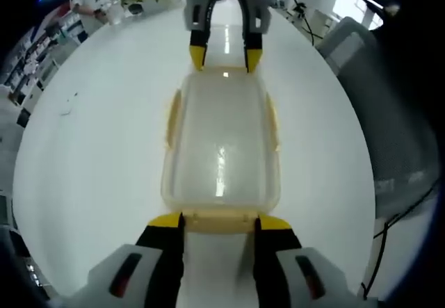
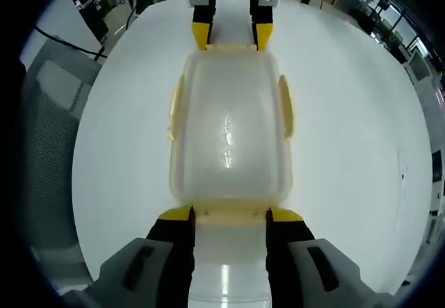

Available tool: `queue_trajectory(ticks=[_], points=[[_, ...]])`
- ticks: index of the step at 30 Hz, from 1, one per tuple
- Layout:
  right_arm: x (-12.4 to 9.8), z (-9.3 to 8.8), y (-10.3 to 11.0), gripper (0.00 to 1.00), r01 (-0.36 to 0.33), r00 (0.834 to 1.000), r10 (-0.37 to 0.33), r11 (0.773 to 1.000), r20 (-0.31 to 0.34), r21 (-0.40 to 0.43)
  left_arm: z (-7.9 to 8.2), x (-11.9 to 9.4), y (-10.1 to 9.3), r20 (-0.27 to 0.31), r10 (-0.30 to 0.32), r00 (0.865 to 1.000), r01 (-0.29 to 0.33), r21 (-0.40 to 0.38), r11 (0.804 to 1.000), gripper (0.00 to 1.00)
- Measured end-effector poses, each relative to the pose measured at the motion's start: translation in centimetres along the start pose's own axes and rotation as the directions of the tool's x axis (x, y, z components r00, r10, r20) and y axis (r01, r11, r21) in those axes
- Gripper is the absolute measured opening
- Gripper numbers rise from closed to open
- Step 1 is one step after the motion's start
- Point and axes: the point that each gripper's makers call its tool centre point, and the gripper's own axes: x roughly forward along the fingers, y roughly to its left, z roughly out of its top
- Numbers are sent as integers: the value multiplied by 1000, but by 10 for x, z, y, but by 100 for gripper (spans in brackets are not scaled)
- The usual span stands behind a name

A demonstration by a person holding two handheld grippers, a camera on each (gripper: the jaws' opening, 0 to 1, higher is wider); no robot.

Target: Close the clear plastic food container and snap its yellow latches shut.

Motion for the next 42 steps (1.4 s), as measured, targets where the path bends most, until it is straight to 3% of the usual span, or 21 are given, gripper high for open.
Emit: queue_trajectory(ticks=[2, 7, 14, 26, 34, 42], points=[[-2, 4, 1, 36, -2, 1000, 2, 1000, 21, -12, -6, -4, -4, -42, -15, 999, 13, -47, 999, 34], [-15, 17, 6, 36, 9, 998, -8, 1000, 69, -14, -8, -20, -1, -47, 21, 999, -22, -25, 999, 33], [-27, 19, 14, 36, -18, 995, 20, 1000, 99, -23, 1, -33, -14, -37, 14, 999, -15, -41, 999, 33], [-56, 23, 6, 36, -25, 992, 25, 1000, 123, -2, 19, -62, -2, -43, 16, 999, -17, -30, 999, 34], [-65, 19, 6, 36, -25, 991, 26, 1000, 128, -6, 29, -66, -2, -45, 12, 999, -14, -46, 999, 34], [-74, 2, 3, 36, -13, 993, 14, 1000, 121, -8, 46, -61, -1, -37, 19, 999, -21, -47, 999, 33]])
